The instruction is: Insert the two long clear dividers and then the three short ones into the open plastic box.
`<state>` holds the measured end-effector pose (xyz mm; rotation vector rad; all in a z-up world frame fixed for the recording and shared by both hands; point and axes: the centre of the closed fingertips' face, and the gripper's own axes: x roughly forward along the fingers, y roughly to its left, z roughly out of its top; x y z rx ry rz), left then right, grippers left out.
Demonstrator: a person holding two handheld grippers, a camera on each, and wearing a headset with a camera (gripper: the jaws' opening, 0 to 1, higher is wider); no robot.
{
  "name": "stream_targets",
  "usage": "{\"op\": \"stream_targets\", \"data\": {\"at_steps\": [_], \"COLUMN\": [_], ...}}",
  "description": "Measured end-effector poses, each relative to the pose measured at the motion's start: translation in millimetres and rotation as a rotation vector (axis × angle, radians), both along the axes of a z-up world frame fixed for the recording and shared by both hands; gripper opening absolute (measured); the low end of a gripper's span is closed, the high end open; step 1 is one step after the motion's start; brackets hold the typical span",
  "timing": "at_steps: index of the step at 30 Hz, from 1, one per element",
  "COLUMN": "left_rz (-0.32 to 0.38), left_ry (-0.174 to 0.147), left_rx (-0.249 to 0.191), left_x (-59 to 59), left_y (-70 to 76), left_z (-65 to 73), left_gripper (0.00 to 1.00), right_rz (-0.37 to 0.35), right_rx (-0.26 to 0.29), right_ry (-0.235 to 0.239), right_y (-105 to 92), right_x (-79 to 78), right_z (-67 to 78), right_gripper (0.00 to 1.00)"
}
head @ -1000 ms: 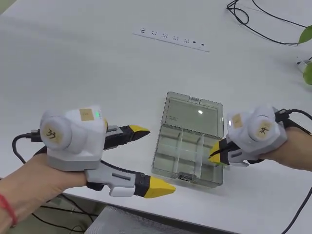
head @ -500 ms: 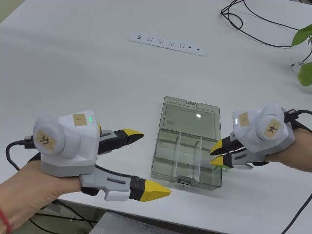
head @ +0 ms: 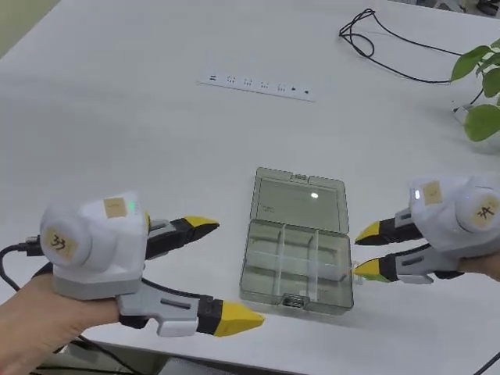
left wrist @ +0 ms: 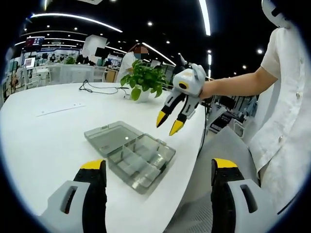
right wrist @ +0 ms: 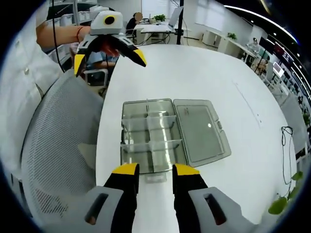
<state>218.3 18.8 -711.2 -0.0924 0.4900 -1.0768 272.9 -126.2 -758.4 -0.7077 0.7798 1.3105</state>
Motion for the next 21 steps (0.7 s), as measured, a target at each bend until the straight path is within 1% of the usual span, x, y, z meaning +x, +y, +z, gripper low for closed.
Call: {"op": "stream_targets", "data": {"at_steps": [2,5,7,12,14,15,17,19,21], "left_rz": [0.001,0.005,0.006,0.006,0.005,0.005,0.0,-0.003,-0.005], "left_ry": [0.001,-0.01,-0.017,-0.023,-0.028,-0.025,-0.033,-0.025,-0.032], "left_rx": [0.008,0.016,0.021,0.03,0.036,0.037,0.038,0.041,0.046], "left_x": [1.0,3.7,5.4,8.2,9.0,9.6,9.6,9.2,9.8], "left_y": [1.5,3.5,4.6,6.3,6.8,7.0,6.6,6.6,6.9], "left_z": [-0.8,-0.3,0.1,0.8,0.7,0.3,1.0,0.3,0.0], "left_gripper": [0.93,0.96,0.97,1.0,1.0,1.0,1.0,1.0,1.0], "right_rz": [-0.021,-0.054,-0.068,-0.107,-0.127,-0.131,-0.149,-0.166,-0.182], "right_rx": [0.015,0.036,0.046,0.076,0.09,0.094,0.108,0.136,0.155], "right_ry": [-0.008,-0.013,-0.02,-0.027,-0.025,-0.027,-0.028,-0.024,-0.027], "right_y": [-3.5,-9.8,-14.2,-23.4,-27.1,-28.5,-31.9,-33.8,-36.0], "right_x": [0.2,-1.5,-2.5,-7.0,-9.0,-9.9,-12.2,-15.1,-17.6], "right_z": [3.7,8.7,10.7,13.9,14.0,14.1,14.5,15.9,16.6], "right_gripper": [0.32,0.35,0.37,0.44,0.47,0.49,0.51,0.54,0.57]}}
